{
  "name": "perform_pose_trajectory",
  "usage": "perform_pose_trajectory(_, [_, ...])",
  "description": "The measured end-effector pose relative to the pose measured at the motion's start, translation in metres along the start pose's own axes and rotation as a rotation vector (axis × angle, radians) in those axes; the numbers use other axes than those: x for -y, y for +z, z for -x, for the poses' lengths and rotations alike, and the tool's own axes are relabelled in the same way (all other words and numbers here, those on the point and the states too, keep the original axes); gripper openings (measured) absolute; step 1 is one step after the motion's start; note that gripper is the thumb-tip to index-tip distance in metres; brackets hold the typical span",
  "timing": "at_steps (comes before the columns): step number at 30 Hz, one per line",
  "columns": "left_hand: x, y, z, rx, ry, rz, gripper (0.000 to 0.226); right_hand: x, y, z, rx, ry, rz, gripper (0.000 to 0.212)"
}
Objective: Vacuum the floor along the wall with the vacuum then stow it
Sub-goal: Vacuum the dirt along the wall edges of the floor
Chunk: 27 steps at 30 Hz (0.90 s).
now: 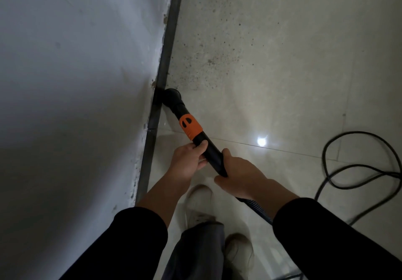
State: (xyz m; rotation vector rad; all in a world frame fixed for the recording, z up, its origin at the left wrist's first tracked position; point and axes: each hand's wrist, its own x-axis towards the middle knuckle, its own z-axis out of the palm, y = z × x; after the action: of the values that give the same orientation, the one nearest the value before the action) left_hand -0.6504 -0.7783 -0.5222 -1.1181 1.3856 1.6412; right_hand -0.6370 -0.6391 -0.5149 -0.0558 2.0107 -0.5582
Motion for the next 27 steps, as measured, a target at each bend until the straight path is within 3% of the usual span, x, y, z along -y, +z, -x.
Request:
perform_pose_trajectory(7, [0.012, 0.003, -0.012, 0.004, -0.003, 0.040, 0.025, -0.019, 0.002, -0.004, -0.041, -0.075, 0.026, 0.030])
perform_pose_trajectory(17, [0.036, 0.017, -0.020, 0.051, 0.092, 0.051, 0.030, -0.059, 0.012, -0.014, -0.060, -0.179, 0.108, 0.047])
perform_pose_trajectory(27, [0.028, 0.038, -0.064, 0.011, 0.221, 0.032, 0.025, -0.084, -0.004, -0.049, -0.200, -0.231, 0.166, 0.037])
